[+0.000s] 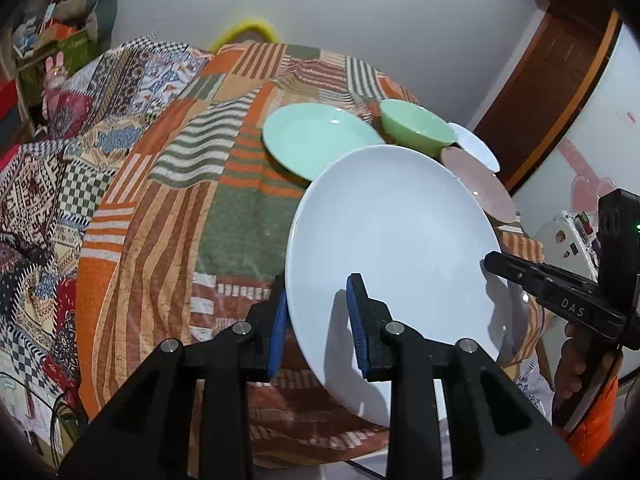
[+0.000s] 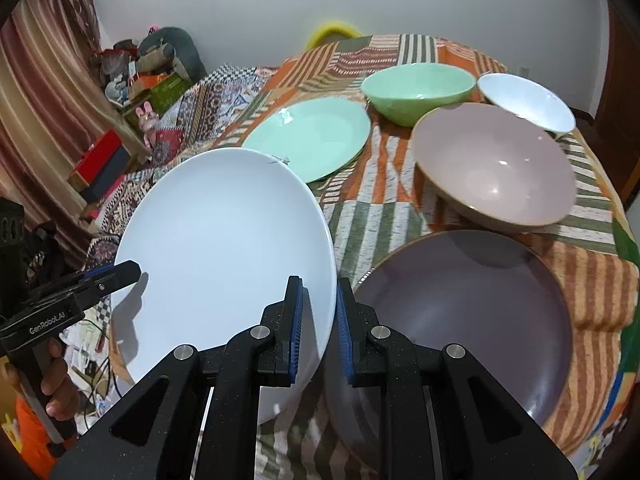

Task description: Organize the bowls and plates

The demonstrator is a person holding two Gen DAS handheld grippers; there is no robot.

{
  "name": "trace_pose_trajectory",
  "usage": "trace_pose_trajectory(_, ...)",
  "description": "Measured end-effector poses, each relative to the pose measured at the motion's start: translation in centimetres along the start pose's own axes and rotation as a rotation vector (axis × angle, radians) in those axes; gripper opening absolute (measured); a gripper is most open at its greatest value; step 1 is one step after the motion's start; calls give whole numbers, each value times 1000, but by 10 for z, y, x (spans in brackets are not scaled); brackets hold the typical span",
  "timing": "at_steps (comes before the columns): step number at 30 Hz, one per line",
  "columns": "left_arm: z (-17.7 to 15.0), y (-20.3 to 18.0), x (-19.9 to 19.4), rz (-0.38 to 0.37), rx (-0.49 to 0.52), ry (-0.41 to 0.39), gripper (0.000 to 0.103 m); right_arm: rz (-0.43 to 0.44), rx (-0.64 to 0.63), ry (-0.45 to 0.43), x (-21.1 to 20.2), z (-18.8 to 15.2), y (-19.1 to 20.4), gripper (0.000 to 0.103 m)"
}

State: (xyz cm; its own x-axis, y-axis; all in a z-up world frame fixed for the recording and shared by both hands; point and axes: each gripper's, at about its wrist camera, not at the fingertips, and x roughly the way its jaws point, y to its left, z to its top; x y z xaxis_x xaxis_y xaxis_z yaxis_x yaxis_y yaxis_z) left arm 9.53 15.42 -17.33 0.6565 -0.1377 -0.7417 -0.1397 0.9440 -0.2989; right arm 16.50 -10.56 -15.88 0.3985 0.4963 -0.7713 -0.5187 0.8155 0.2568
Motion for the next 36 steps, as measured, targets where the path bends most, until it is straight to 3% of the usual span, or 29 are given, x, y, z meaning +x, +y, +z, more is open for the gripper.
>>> trace_pose_trajectory(15, -1, -66, 1, -42, 94, 10, 28, -37, 70, -80, -46, -19, -37, 17)
trace_pose_trajectory(36, -20, -134, 60, -109, 213, 168, 28, -135, 194, -63, -68, -54, -96, 17)
